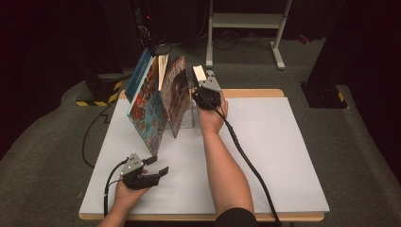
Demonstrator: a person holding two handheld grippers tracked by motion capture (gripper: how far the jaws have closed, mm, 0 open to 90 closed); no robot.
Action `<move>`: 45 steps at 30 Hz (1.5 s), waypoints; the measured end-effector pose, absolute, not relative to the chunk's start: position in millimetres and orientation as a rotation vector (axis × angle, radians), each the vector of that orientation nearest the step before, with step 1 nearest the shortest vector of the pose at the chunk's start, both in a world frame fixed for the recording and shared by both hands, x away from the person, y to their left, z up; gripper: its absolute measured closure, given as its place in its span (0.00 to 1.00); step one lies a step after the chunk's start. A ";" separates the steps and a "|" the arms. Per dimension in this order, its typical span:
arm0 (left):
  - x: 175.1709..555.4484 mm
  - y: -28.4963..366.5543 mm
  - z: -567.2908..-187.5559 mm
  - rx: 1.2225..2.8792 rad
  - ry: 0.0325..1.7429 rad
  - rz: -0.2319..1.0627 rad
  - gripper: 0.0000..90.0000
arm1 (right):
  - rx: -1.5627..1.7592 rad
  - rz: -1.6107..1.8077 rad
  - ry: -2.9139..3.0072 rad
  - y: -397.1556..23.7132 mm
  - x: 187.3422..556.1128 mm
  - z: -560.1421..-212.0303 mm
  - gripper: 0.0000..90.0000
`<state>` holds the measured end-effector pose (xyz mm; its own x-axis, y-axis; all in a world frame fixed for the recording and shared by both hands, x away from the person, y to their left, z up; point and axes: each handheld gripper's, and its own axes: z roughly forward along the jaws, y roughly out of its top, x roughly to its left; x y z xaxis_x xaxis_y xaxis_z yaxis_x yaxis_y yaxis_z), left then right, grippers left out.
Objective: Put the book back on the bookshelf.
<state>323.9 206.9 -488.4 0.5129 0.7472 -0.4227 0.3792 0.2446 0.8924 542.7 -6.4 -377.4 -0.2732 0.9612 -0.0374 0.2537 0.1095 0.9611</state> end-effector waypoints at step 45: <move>322.8 199.2 -491.9 1.392 1.084 0.311 0.34 | 1.237 1.161 1.561 -11.1 508.9 -391.4 0.57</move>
